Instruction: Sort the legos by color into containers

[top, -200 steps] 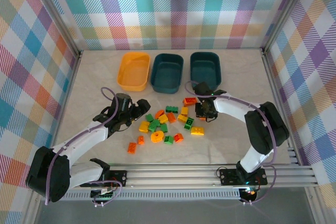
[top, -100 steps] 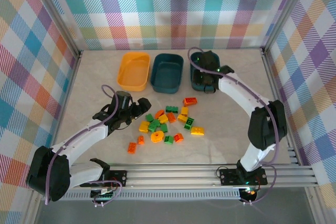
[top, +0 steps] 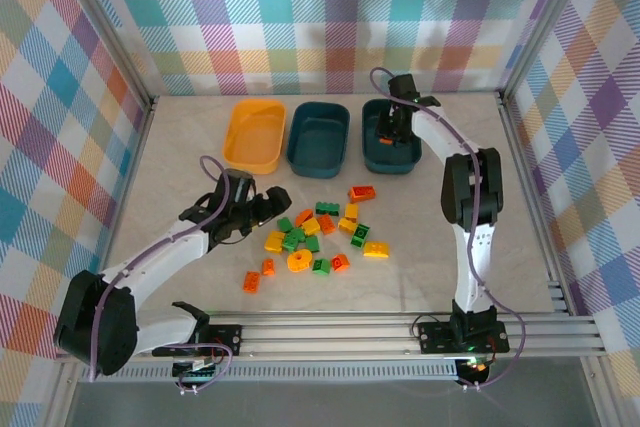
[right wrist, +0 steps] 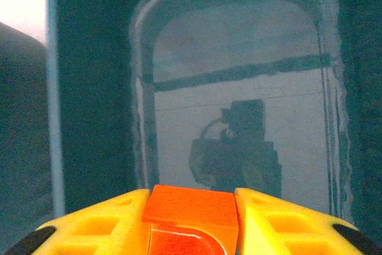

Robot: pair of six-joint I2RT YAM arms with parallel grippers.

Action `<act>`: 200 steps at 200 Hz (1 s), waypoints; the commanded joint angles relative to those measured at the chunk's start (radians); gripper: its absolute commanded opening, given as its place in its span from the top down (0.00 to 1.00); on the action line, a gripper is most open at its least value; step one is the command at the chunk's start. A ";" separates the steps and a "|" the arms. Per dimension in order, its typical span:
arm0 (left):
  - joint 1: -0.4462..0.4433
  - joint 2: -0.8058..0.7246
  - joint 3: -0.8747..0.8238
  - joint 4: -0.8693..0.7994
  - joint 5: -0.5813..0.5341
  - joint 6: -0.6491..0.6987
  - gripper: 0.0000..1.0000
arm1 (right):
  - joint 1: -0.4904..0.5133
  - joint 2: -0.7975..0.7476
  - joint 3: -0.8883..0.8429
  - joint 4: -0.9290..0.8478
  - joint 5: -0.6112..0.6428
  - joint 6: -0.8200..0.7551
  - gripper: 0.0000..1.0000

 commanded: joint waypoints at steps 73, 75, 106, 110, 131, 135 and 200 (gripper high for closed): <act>-0.011 0.084 0.101 -0.035 0.051 0.061 0.06 | 0.027 -0.267 -0.185 0.029 0.029 0.021 0.46; -0.011 0.085 0.101 -0.035 0.049 0.062 0.06 | 0.032 -0.283 -0.208 0.040 0.031 0.025 0.46; -0.010 0.065 0.075 -0.024 0.008 0.070 0.06 | 0.115 -0.537 -0.544 0.127 0.060 0.059 0.46; -0.010 0.063 0.070 -0.019 0.005 0.069 0.06 | 0.126 -0.566 -0.582 0.130 0.063 0.065 0.46; -0.010 0.058 0.038 0.012 -0.009 0.053 0.05 | 0.176 -0.706 -0.789 0.133 0.070 0.120 0.46; -0.010 0.059 0.031 0.017 -0.011 0.047 0.05 | 0.187 -0.731 -0.826 0.134 0.067 0.133 0.46; -0.012 0.110 -0.034 0.109 0.047 -0.008 0.06 | 0.351 -0.872 -1.105 0.146 0.009 0.223 0.35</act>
